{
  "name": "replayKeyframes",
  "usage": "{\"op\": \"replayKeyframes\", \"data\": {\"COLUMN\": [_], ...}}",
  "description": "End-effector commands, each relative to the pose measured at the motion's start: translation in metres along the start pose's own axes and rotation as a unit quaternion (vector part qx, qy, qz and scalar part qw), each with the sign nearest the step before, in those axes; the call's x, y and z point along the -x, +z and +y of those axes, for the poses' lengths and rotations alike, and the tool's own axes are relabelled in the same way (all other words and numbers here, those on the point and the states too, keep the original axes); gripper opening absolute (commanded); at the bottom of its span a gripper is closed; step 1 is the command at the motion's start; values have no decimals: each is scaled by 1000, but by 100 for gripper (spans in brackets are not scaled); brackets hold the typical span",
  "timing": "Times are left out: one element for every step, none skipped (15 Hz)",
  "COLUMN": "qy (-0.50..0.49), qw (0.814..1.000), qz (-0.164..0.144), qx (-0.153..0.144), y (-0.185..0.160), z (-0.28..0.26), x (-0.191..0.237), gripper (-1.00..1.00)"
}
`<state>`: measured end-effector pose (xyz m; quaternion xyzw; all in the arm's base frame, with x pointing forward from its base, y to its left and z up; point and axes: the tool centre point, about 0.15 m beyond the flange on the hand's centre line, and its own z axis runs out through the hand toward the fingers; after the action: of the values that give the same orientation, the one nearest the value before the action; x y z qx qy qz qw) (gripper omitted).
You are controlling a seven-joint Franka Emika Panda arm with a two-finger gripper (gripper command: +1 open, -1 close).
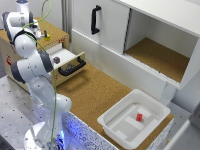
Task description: Turn off the green light
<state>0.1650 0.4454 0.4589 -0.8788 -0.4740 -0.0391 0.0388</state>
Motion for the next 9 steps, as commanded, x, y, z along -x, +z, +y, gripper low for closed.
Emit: {"op": "replayKeyframes", "data": {"qy": [59, 70, 77, 87, 87, 87, 87, 87, 87], "qw": [998, 997, 997, 996, 996, 996, 996, 996, 996], "qz": [10, 14, 12, 9, 9, 9, 9, 9, 9], "qx": [-6, -8, -6, -7, -7, -7, -7, -7, -7], "y": [-68, -75, -77, -78, -78, -78, -78, -78, -78], "z": [17, 21, 23, 26, 26, 26, 26, 26, 26], "x": [-3, -4, -4, -5, -5, -5, -5, -5, -5], "gripper": [-100, -100, 100, 100, 100, 100, 100, 100, 100]}}
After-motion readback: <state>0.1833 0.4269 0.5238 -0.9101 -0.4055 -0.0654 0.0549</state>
